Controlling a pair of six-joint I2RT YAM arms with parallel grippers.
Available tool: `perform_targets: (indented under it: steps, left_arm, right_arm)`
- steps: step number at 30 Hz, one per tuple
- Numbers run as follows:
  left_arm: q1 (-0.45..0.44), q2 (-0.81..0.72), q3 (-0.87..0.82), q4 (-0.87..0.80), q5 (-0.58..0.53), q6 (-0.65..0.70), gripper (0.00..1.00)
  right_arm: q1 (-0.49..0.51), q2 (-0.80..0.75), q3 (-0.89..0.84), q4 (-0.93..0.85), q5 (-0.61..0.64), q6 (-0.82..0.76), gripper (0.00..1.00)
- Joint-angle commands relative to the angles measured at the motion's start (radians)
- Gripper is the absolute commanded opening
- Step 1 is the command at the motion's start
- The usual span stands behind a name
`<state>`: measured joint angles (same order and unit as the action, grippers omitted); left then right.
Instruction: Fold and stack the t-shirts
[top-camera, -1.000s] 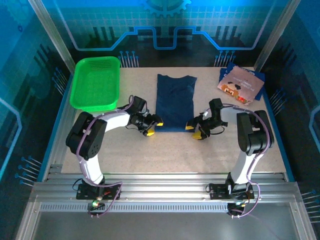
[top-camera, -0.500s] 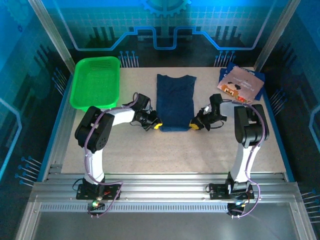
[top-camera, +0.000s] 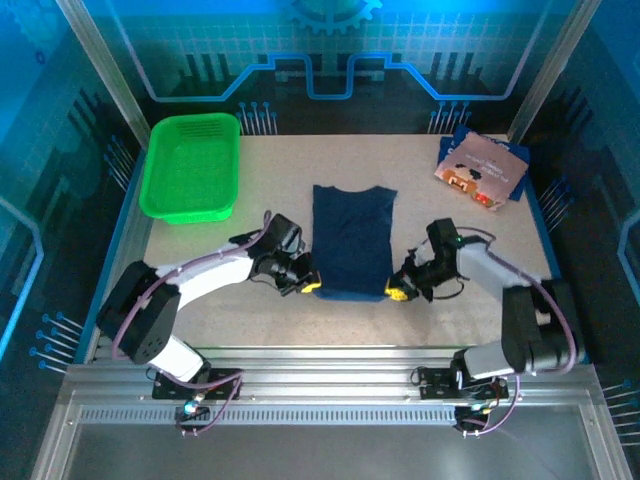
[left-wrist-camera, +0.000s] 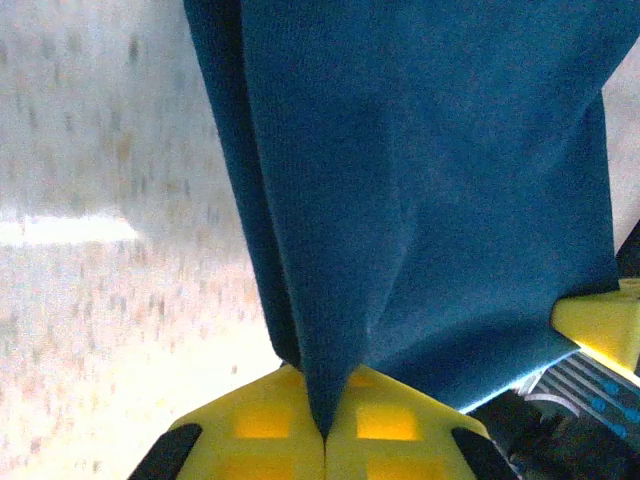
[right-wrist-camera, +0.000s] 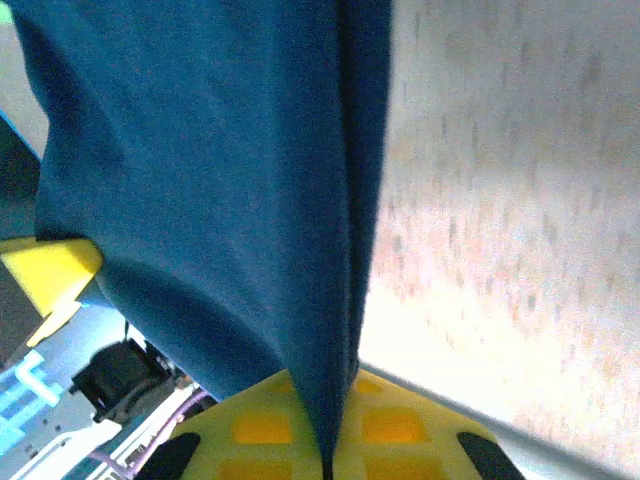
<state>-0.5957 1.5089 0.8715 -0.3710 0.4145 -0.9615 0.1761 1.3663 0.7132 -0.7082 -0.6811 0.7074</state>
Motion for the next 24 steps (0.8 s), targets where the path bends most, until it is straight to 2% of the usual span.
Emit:
perform_targets:
  steps: [1,5,9,17,24]
  left_arm:
    - [-0.039,-0.1,-0.033,-0.092,-0.046,-0.103,0.0]
    - [-0.039,-0.152,0.027,-0.143,-0.035,-0.106,0.0]
    - [0.022,-0.106,0.129,-0.134,0.034,-0.099,0.0]
    - [0.183,0.18,0.494,-0.176,0.185,0.027,0.0]
    - [0.257,0.423,0.74,-0.19,0.254,0.068,0.0]
  right_arm:
    - [0.04,-0.143,-0.024,-0.115,0.014,0.098,0.0]
    - [0.044,-0.203,0.044,-0.188,0.033,0.109,0.0]
    - [0.025,-0.148,0.2,-0.224,0.049,0.084,0.01]
    - [-0.068,0.142,0.508,-0.241,0.054,-0.047,0.01]
    - [-0.153,0.402,0.733,-0.278,0.04,-0.126,0.01]
